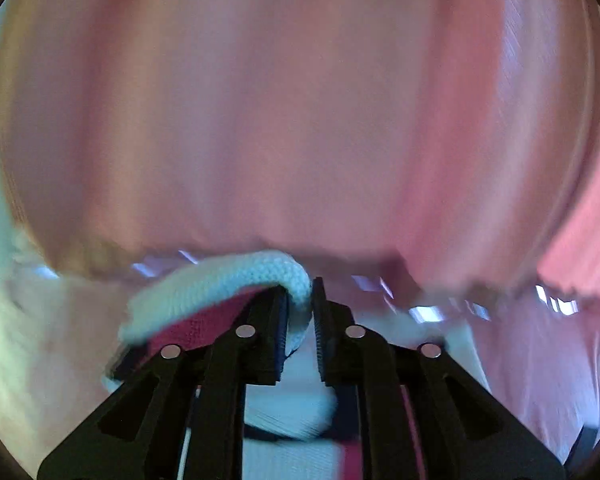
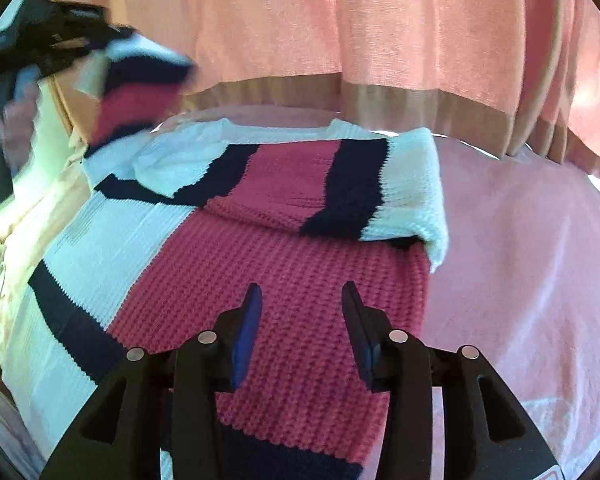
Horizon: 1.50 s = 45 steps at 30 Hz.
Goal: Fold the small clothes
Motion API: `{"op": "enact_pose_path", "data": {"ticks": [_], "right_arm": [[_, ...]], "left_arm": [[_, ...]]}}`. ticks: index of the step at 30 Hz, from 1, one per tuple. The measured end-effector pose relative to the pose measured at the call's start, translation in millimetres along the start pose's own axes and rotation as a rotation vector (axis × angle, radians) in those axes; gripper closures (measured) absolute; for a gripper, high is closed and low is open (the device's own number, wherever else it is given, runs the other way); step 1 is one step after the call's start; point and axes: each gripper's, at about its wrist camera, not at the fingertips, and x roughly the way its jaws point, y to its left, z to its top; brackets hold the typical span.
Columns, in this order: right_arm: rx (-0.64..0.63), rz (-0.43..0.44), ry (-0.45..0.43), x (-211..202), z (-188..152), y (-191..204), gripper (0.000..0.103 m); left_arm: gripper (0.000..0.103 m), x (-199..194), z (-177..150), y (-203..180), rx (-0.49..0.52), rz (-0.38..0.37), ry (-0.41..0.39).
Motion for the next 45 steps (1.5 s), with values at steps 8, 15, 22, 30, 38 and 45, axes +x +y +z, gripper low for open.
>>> {"op": "enact_pose_path", "data": {"ticks": [8,15,22,30,38,45], "right_arm": [[0.047,-0.002,0.015,-1,12,-15,0.054],[0.012,0.076,-0.003,25,59,18,0.048],[-0.111,0.017,0.034,99,110,101,0.043],[0.194,0.064,-0.035,98,122,46,0.096],[0.415,0.084,0.044,89,59,-30,0.067],[0.443,0.071,0.06,105,75,-43,0.058]], "left_arm": [[0.032,53,-90,16,-0.155,0.063,0.221],[0.022,46,-72,131,-0.445,0.099,0.195],[0.035,80,-93,172,-0.564,0.202,0.308],[0.034,80,-90,174,-0.537,0.199,0.308],[0.029,82,-90,155,-0.444,0.225,0.314],[0.037,75,-92,179,-0.657,0.17,0.275]]}}
